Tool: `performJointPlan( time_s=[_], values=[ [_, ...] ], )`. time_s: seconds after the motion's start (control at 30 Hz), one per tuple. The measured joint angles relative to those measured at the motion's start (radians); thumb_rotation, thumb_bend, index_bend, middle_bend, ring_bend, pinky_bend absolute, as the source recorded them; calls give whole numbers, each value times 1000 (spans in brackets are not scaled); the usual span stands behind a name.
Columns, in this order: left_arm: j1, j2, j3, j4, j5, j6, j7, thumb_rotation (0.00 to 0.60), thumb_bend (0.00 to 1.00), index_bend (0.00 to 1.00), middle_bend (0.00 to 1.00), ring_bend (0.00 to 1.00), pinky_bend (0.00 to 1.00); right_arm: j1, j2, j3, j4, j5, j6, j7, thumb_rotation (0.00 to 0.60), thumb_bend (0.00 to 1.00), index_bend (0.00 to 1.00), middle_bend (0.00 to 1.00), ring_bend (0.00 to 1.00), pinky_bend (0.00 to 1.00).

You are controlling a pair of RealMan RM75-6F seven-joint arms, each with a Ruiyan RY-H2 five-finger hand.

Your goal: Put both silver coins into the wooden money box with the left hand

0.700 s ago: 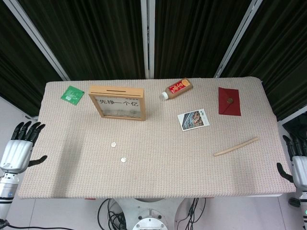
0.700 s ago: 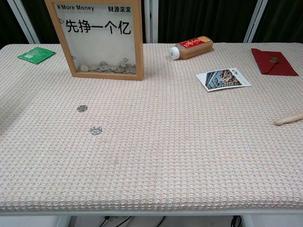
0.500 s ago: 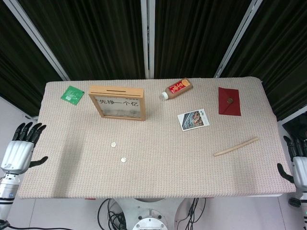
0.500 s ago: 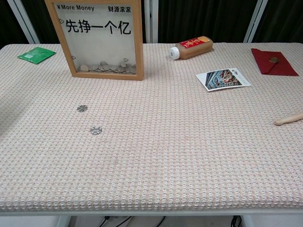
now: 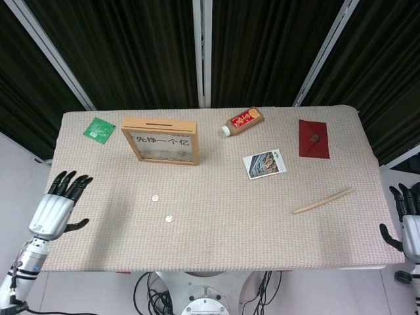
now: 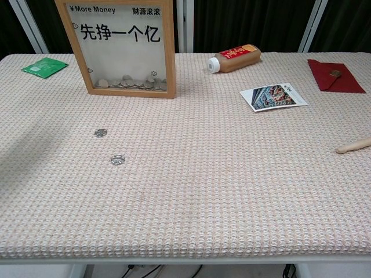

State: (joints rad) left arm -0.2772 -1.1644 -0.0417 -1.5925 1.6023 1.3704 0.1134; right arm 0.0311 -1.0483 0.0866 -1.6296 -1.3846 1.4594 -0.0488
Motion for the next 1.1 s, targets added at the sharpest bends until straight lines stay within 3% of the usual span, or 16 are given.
performJointPlan(
  time_s=[0.67,1.1],
  values=[
    [-164,-293,40,68,90,-198,-11,600,41,198,122,2,46,-9,10,9,13,1,15,44,600,285,0,0,0,0],
    [-212,-464,34,245,43,-245,-73,600,76,269,127,2,45,-24,19,8,32,-11,36,83,600,285,0,0,0,0]
  ],
)
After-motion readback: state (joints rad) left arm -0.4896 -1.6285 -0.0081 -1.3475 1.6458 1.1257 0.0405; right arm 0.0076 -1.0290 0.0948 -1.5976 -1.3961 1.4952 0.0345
